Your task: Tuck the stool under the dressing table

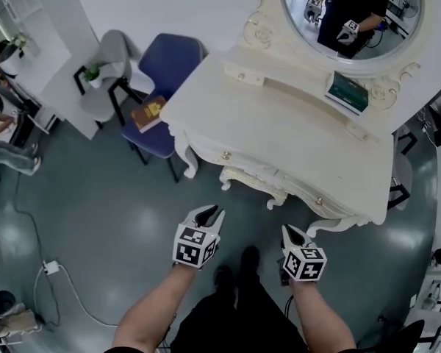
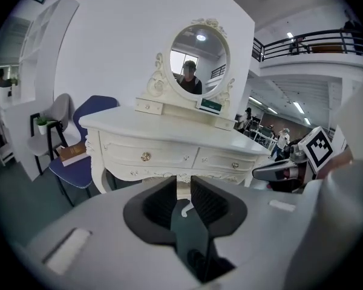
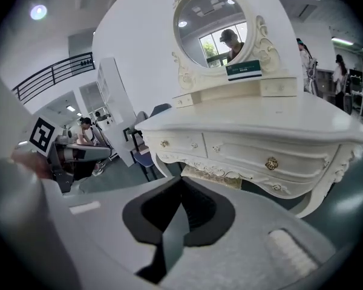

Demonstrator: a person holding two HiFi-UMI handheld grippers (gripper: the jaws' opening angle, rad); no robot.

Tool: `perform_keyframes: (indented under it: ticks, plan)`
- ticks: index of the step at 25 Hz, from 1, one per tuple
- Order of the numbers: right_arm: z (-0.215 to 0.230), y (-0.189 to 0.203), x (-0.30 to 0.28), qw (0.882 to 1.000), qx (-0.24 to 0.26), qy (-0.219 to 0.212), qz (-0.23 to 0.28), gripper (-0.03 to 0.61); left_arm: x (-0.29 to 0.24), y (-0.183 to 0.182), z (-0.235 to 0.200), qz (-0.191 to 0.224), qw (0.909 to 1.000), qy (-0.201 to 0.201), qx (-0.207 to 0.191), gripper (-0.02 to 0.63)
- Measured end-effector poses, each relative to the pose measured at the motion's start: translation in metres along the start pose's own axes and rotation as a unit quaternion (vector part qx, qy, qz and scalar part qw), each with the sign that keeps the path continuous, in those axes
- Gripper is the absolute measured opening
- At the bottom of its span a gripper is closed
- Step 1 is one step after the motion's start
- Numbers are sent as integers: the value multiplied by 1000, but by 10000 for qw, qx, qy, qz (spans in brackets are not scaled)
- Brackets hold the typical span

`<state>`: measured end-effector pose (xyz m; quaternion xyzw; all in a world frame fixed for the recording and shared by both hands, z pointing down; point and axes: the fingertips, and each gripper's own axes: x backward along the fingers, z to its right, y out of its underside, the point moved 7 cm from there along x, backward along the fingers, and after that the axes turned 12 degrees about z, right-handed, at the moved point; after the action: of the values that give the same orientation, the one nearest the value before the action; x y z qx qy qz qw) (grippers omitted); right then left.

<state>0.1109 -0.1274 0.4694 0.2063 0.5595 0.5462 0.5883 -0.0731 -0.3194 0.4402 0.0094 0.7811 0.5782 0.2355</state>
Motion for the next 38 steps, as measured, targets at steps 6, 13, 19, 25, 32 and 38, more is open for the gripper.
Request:
perform_keyframes:
  ticks: [6,13,19,25,32,38]
  plan:
    - [-13,-26,43,9998,95,-24,152,3,37,-12,7,82,9996,-206,186,59]
    - [-28,-71,98,9980,402,-236,426,3,77,-28,26,182,9988,-310,319,30]
    - [-18,-108,133,9918,754,-526,883,3,77,-57,58,426,9986,-319,14,17]
    - [24,-139,181,9833,1031,-778,1279,3,61,-87,123,582,9976,-310,-221,17]
    - [82,-169,235,9661,1299,-1463,1683,2,36,-123,211,1038,9930,-458,-321,15]
    - [98,-202,252,9509,972,-1963,2188,2,32,-153,263,1348,9888,-323,-553,15]
